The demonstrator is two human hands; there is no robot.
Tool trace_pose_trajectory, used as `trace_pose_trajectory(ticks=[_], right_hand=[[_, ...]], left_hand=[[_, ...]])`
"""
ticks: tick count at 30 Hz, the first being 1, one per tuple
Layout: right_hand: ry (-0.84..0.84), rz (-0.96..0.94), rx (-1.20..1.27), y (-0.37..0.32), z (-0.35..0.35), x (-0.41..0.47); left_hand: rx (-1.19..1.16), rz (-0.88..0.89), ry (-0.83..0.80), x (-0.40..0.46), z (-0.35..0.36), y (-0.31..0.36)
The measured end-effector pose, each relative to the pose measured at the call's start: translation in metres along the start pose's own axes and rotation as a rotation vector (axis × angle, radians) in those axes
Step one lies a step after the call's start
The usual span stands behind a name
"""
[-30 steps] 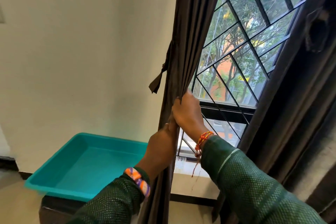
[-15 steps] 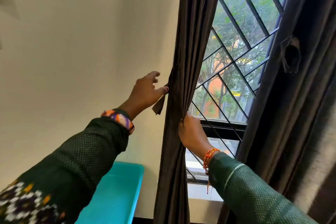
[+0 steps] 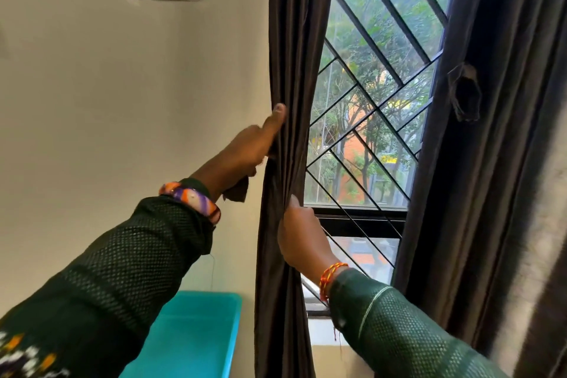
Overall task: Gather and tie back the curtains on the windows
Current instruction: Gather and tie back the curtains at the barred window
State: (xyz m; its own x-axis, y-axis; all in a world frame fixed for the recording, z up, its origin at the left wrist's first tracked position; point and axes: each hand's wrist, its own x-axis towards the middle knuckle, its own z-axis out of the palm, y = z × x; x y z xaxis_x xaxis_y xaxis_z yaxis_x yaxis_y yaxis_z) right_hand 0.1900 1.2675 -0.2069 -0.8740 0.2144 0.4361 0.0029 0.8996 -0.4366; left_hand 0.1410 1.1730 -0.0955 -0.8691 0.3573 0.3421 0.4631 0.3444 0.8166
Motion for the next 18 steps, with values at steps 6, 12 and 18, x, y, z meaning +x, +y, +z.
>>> trace_pose_trajectory(ticks=[6,12,18], right_hand=[[-0.011,-0.045,0.008,-0.025,0.01,-0.004],[-0.454,-0.102,0.505,-0.012,-0.023,0.0],[-0.417,0.253,1.348,0.043,-0.067,0.049]], left_hand=[[0.27,0.079,0.16,-0.002,0.013,0.001],[0.358,-0.028,0.227,-0.004,-0.002,0.002],[0.045,0.035,0.01,-0.032,-0.028,0.015]])
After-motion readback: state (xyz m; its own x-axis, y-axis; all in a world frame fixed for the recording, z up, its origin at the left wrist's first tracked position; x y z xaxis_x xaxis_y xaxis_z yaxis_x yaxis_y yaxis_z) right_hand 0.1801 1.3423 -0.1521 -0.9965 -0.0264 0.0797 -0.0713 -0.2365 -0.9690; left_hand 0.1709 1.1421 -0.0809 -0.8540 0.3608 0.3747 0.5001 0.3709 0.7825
